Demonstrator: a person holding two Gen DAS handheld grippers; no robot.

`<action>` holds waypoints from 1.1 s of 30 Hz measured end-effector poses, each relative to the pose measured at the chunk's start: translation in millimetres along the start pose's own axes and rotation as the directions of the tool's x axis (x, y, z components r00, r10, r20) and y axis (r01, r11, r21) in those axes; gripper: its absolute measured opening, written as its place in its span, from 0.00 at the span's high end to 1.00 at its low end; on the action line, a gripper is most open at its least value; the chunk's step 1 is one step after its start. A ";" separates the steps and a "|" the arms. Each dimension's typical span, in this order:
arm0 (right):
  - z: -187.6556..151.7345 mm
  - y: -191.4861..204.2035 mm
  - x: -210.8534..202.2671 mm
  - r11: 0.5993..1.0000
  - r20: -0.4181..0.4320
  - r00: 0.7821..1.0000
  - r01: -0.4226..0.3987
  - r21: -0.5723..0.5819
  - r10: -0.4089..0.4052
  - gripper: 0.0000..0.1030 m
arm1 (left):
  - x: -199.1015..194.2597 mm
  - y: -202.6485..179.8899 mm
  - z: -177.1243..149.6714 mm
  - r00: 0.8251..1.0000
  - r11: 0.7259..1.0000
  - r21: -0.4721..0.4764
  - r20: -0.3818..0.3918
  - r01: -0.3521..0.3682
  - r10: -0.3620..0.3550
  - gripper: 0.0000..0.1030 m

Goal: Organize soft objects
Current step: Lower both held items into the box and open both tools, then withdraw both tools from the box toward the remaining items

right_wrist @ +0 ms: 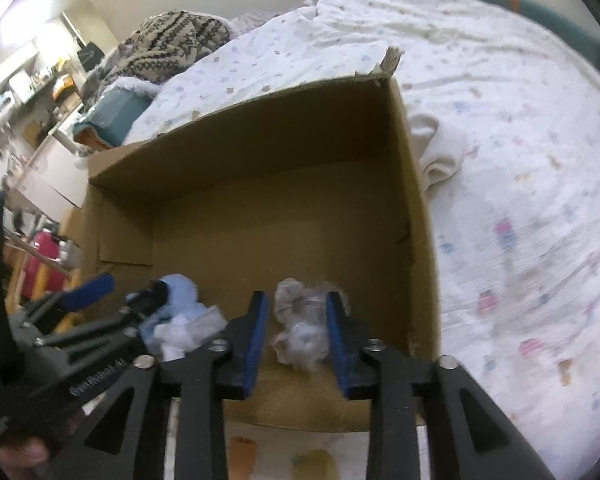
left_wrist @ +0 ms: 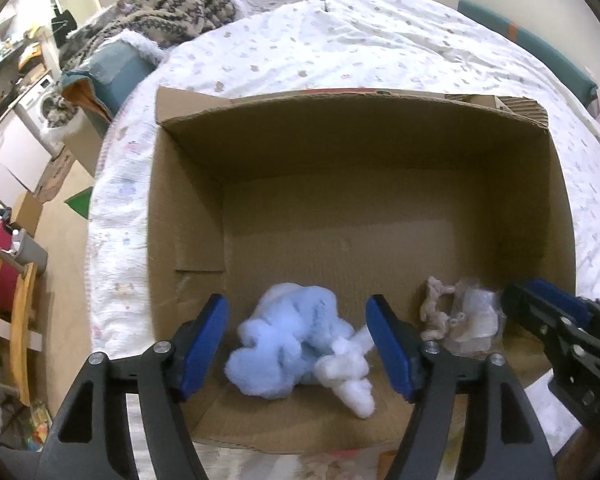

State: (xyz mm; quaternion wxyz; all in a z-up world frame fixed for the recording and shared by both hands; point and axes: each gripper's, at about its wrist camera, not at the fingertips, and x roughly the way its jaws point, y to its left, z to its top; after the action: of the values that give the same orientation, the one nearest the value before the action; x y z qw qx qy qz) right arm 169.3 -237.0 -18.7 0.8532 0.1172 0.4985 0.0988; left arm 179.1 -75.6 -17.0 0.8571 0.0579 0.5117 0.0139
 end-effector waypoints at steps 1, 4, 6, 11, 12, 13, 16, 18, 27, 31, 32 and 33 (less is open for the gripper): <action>0.3 -1.4 -2.7 1.000 0.012 1.000 -0.007 0.013 0.007 0.31 | -0.3 0.5 -0.2 1.000 1.000 0.001 -0.003 0.000 0.000 0.33; 1.1 -5.6 -8.3 0.999 0.031 0.999 -0.018 0.035 0.017 0.29 | -3.4 1.5 -1.5 1.000 1.000 0.006 0.000 -0.003 0.003 0.33; 0.4 -7.6 -10.3 0.999 0.031 0.999 -0.024 0.048 0.023 0.29 | -8.0 3.1 -3.6 1.000 1.000 0.000 0.008 0.000 0.000 0.33; -5.7 -13.1 -16.7 0.997 0.024 0.999 -0.030 0.075 0.028 0.29 | -21.3 10.3 -7.8 1.000 1.000 -0.014 0.016 0.021 -0.021 0.33; -7.2 -13.4 -19.0 0.997 0.026 0.999 -0.029 0.077 0.027 0.29 | -23.6 12.3 -7.9 1.000 1.000 -0.016 0.019 0.024 -0.024 0.33; -8.9 -13.4 -21.7 0.997 0.028 0.999 -0.027 0.078 0.025 0.29 | -26.6 14.3 -9.0 0.999 0.999 -0.019 0.022 0.027 -0.027 0.33; -13.9 -11.5 -30.1 0.997 0.036 0.999 -0.022 0.070 0.019 0.29 | -36.9 20.8 -13.6 0.999 0.999 -0.030 0.030 0.041 -0.040 0.33; -17.4 -10.2 -35.9 0.997 0.043 0.999 -0.024 0.067 0.021 0.29 | -43.7 23.4 -17.6 0.998 0.998 -0.032 0.034 0.051 -0.050 0.33; -43.4 -8.3 -50.3 0.997 0.024 1.000 -0.014 0.071 0.013 0.29 | -75.3 46.8 -48.0 0.996 0.997 -0.026 0.061 0.068 -0.066 0.33; -54.8 -7.1 -52.0 0.997 0.003 1.000 -0.020 0.081 0.020 0.29 | -82.3 58.2 -64.7 0.996 0.996 -0.044 0.051 0.074 -0.072 0.33; -57.5 -6.8 -52.1 0.997 -0.001 1.000 -0.019 0.081 0.019 0.29 | -83.7 61.4 -68.4 0.996 0.996 -0.055 0.051 0.075 -0.072 0.33; -60.3 -6.2 -52.0 0.997 -0.007 1.000 -0.014 0.080 0.015 0.29 | -84.4 64.8 -72.1 0.996 0.995 -0.069 0.052 0.077 -0.073 0.33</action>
State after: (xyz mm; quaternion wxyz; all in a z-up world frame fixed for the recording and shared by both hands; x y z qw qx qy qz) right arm 91.8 -251.6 -6.2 0.8452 0.1545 0.5044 0.0855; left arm 77.8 -12.2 30.4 0.8708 0.0087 0.4916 -0.0018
